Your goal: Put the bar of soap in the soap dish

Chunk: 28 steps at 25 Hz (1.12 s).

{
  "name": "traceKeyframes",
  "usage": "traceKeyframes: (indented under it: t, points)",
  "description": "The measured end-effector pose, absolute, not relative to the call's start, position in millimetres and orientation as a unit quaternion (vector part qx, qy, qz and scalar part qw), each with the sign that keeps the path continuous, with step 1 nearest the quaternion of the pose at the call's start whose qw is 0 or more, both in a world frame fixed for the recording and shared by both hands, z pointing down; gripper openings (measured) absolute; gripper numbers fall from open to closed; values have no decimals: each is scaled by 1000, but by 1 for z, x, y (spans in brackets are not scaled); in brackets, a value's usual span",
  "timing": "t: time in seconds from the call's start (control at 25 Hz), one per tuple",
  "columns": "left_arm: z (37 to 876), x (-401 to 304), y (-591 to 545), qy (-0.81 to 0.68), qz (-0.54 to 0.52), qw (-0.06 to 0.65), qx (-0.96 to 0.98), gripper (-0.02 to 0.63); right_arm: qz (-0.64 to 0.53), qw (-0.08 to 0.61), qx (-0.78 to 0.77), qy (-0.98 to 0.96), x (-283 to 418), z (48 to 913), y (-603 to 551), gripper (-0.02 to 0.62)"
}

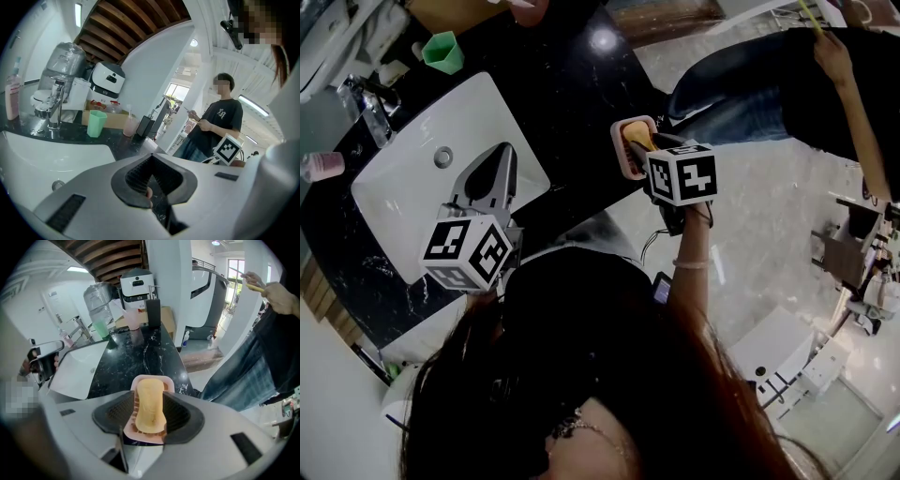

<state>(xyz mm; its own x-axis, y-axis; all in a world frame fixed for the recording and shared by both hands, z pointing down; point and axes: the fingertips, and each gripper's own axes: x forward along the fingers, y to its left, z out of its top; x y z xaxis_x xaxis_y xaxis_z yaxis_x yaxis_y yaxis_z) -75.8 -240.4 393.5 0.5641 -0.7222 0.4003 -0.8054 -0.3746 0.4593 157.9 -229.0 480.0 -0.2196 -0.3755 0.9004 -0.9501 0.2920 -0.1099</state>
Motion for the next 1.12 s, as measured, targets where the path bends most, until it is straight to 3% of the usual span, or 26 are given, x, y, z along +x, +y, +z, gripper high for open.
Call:
traceKeyframes:
  t: [0.16,0.44,1.12]
  points:
    - [391,-77,-241,-461,66,312,828,-5,332,384,498,-703,157,460,-235,113]
    - [385,-77,-239,-455,62,309,833,-5,295,335,507,-737,140,420,-243,44]
    - [374,-71,-229,-432,50,297,850,-5,255,295,507,-769,112,380,-232,9]
